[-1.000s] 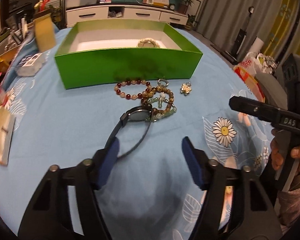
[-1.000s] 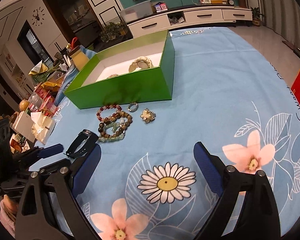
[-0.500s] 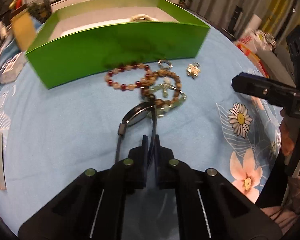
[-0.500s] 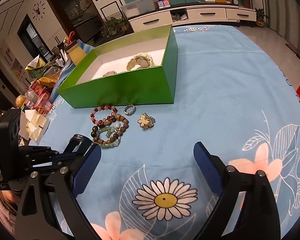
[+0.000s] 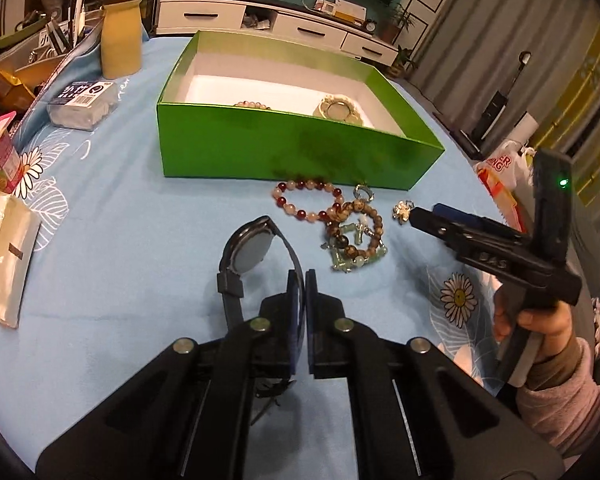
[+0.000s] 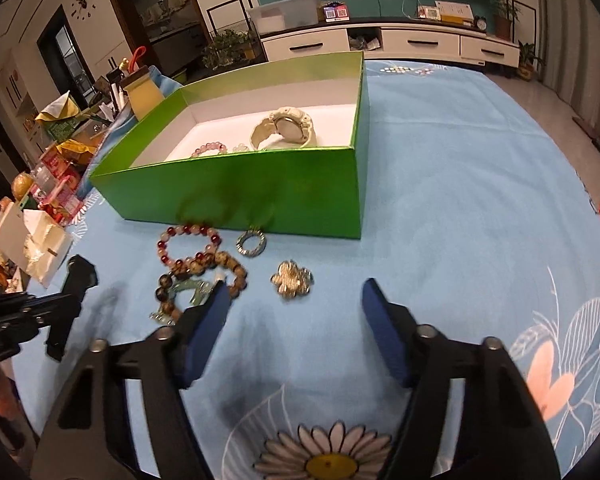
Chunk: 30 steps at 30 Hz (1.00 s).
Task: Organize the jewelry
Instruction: 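Grasp the black watch with the left tool while the right tool grasps the gold flower charm, then carry the black watch and flower charm into the green box and open both tools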
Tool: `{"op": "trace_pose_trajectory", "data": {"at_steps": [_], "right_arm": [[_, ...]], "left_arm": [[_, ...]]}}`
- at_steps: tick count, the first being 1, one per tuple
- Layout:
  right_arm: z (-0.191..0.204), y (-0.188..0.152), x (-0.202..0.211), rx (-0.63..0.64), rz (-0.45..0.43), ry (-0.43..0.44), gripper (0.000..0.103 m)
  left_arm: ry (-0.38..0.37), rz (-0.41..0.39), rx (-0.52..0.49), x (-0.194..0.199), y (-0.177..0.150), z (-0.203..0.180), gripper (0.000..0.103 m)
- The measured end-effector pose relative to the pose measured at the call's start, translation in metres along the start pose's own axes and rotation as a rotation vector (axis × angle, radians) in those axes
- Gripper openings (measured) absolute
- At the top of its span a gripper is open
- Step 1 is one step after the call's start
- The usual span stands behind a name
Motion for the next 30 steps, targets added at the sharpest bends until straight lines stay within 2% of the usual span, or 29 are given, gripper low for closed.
{"op": "trace_pose_trajectory", "data": {"at_steps": [2,6,8,10,14,23,30], "right_arm": [[0.001,0.001,-0.006,0.019,0.004,-0.001,0.053],[0.009,0.0,-0.016,0.071,0.021,-0.003,0.042],[0.011,-0.001,-0.021,0.093,0.033,-0.017,0.024],[0.012,-0.002,-0.022,0.109,0.023,-0.028,0.021],[0.006,-0.002,-0.015,0.056,0.024,0.014,0.02],[0.009,0.013,0.029,0.044,-0.068,0.073,0.021],[0.011,0.025,0.046,0.045,-0.119,0.089,0.021]], "left_arm": [[-0.001,-0.004,0.004,0.004,0.0,0.003,0.003],[0.0,-0.012,0.015,0.001,0.003,0.003,0.003],[0.0,-0.02,0.019,0.004,0.003,0.003,0.003],[0.001,-0.026,0.023,0.006,0.005,0.003,0.003],[0.006,-0.035,0.03,0.009,0.007,0.005,0.003],[0.002,-0.061,0.039,0.016,0.015,0.002,0.003],[0.006,-0.093,0.021,0.022,0.029,-0.005,0.003]]}}
Point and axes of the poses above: each gripper's, at about its wrist camera, not at the fingertips, and x roughly against the way its jaws point, z to its left, y to its top, the point moved 1 cm from there along -x, roughly the way its jaws point, and after that the axes turned 10 degrees about -z, right-handed, at the moved point
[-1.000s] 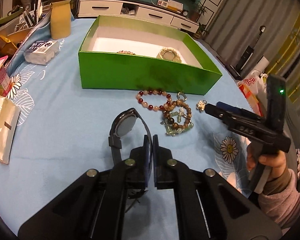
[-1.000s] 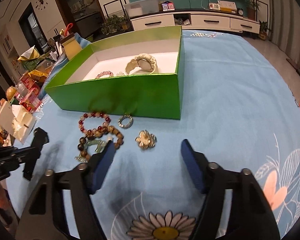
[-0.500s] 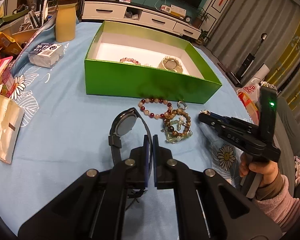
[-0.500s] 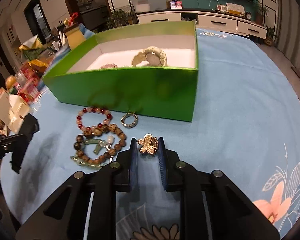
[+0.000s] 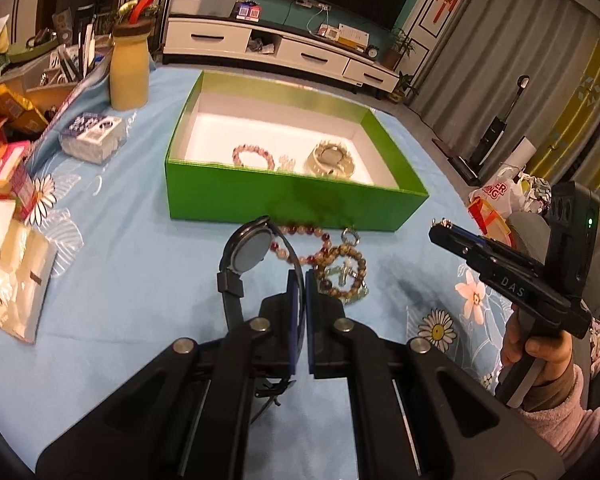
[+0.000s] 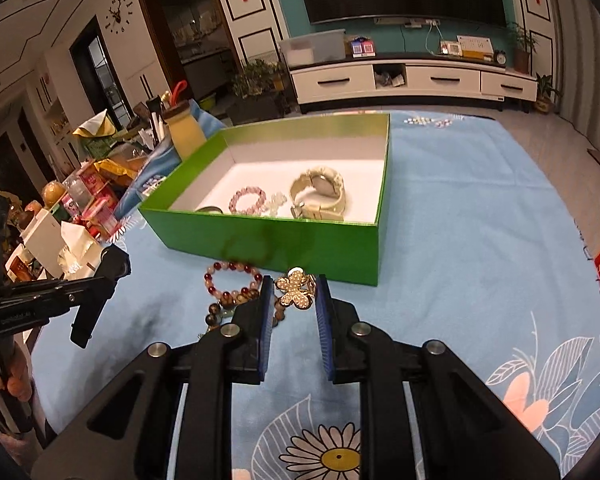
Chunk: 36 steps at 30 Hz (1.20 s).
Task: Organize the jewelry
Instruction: 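Carry the black watch and flower charm into the green box and open both tools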
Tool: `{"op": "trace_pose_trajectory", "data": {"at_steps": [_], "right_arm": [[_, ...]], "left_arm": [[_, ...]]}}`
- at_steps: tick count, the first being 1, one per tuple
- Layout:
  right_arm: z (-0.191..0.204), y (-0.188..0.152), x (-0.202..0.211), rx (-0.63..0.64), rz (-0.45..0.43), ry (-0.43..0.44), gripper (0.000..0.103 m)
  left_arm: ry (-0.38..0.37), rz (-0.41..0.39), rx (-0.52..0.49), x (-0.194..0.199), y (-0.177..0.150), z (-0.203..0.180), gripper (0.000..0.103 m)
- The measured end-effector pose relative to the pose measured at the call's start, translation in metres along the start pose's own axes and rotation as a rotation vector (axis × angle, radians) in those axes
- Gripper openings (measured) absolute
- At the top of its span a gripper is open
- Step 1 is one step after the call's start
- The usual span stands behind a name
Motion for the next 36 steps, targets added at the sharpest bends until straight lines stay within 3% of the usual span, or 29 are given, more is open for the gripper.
{"op": "trace_pose_trajectory", "data": {"at_steps": [15,36], "right_arm": [[-0.002,0.023,-0.009,0.01,-0.042,-0.004,0.021],[-0.016,0.061,-0.059,0.022,-0.053,-0.018,0.021]], "left_arm": [[-0.009,-0.06,-0.046,-0.017,0.055,-0.009,0.003],[0.072,0.01,0.007,-0.118,0.128,0.023,0.003]]}}
Point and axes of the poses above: each gripper's, at about its wrist camera, not at the fingertips, and x roughly against the way its jaws point, z to its left, y to its top, the point moved 1 cm from there along -x, roughly the way its jaws point, and after that the axes turned 10 degrees about -z, right-handed, at the moved point
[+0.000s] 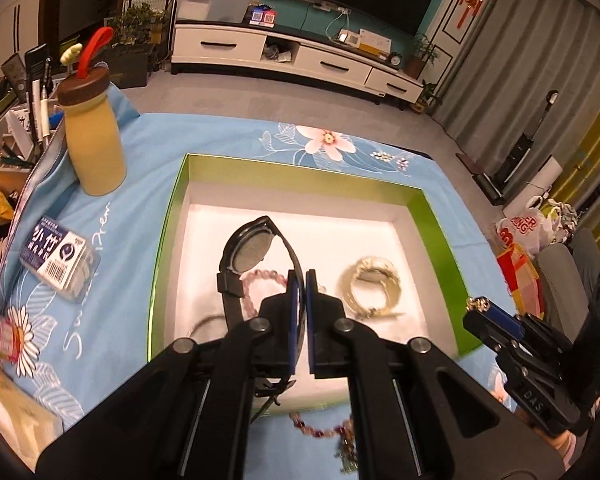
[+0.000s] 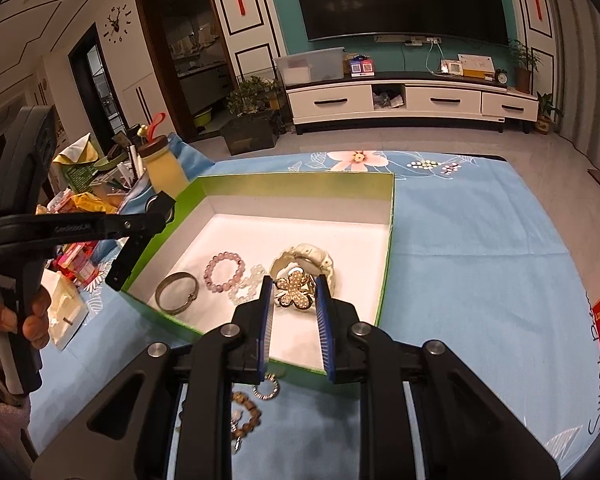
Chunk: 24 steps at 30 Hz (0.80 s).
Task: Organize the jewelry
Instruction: 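Carry the black watch and flower charm into the green box and open both tools, then lift both open tools out of the green box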
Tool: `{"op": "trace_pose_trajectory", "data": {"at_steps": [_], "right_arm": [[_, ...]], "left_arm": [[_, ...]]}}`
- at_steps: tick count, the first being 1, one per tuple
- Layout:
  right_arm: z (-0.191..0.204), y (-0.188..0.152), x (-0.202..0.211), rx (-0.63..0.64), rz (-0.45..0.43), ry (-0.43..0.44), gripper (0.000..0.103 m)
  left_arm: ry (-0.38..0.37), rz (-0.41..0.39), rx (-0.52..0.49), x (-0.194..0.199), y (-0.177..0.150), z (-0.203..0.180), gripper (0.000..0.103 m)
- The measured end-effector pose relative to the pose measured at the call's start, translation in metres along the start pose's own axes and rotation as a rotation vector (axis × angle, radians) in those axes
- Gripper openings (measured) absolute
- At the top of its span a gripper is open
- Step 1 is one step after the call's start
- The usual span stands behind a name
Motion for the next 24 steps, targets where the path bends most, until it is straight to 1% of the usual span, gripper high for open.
{"op": "trace_pose_trajectory", "data": {"at_steps": [6,8,9,10,11,12,14,16,22,24], "right_arm": [[-0.007,-0.001,-0.017,-0.002,0.022,-0.021,0.021],[-0.01,-0.001,-0.022,-0.004,0.028,-0.033,0.021],[-0.011,-0.001,-0.023,-0.003,0.03,-0.037,0.021],[-0.013,-0.001,-0.025,-0.006,0.03,-0.043,0.023],[-0.015,-0.001,-0.025,-0.015,0.029,-0.049,0.032],[-0.016,-0.001,-0.025,-0.026,0.027,-0.05,0.035],[-0.019,-0.001,-0.022,-0.045,0.02,-0.05,0.04],[-0.021,-0.002,-0.018,-0.055,0.014,-0.055,0.042],[-0.018,-0.005,0.008,-0.061,0.001,-0.036,0.042],[-0.015,-0.007,0.018,-0.058,-0.001,-0.029,0.042]], "left_arm": [[0.075,0.042,-0.028,-0.036,0.008,0.005,0.005],[0.1,0.052,-0.029,-0.044,0.009,0.008,0.012],[0.11,0.06,-0.026,-0.048,0.01,0.011,0.014],[0.127,0.062,-0.026,-0.052,0.011,0.013,0.021],[0.134,0.061,-0.026,-0.052,0.01,0.015,0.026],[0.135,0.058,-0.025,-0.051,0.011,0.016,0.028],[0.13,0.043,-0.02,-0.045,0.01,0.017,0.039],[0.13,0.03,-0.02,-0.035,0.007,0.017,0.043],[0.126,-0.037,-0.067,0.01,-0.007,0.004,0.062],[0.115,-0.062,-0.07,0.031,-0.016,0.0,0.065]]}}
Point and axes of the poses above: each gripper's, at about its wrist camera, not at the fingertips, and x roughly against the way its jaws point, z to its left, y to its top, the point moved 1 cm from there along -x, roughly the way its jaws point, and after that the axes turned 10 degrees about -z, right-handed, at the moved point
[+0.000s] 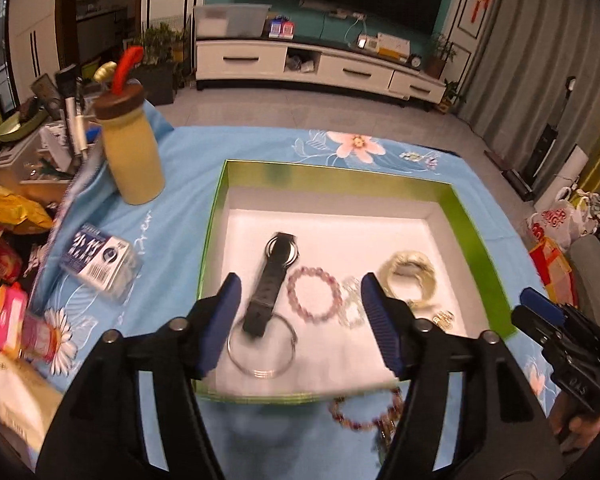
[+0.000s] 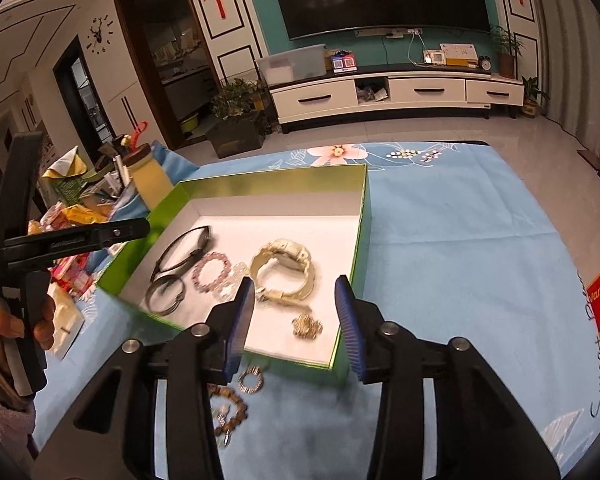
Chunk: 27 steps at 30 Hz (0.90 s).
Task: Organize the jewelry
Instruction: 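Lift both open tools out of the green box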
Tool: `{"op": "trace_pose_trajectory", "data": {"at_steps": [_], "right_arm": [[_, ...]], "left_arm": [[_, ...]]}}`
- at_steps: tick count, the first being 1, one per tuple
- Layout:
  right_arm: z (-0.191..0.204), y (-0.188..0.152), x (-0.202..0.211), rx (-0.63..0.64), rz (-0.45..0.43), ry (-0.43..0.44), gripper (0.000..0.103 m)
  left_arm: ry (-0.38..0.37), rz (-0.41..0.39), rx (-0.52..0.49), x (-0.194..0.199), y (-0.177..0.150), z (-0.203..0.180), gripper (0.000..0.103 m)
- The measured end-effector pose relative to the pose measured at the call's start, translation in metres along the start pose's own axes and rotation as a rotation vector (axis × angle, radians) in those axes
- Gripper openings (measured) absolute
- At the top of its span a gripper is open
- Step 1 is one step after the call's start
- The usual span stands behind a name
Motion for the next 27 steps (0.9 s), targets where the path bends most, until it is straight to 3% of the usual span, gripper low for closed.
{"op": "trace_pose_trajectory", "data": {"at_steps": [4,9,18,27], "right_arm": [[0.005,-0.009,0.017,0.002,0.013,0.015,0.042],[0.009,-0.021,0.031,-0.013,0.042,0.033,0.042],[0.016,-0.051,0.042,-0.03,0.109,0.044,0.042],[0.018,-0.081,0.037,-0.044,0.177,0.028,0.042]], "left_arm": [[0.007,-0.009,0.001,0.029,-0.019,0.001,0.071],[0.023,0.034,0.022,0.05,-0.047,0.007,0.076],[0.024,0.122,0.092,0.066,-0.106,0.014,0.079],[0.051,0.173,0.171,0.068,-0.144,0.023,0.08]]}}
Point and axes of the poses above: each gripper's, at about its wrist camera, not at the fingertips, and x roughly against the way its jaws point, z to its left, y to its top, the point moved 1 cm from there along -x, roughly the way its jaws point, and after that the axes turned 10 degrees about -z, right-handed, at the moved point
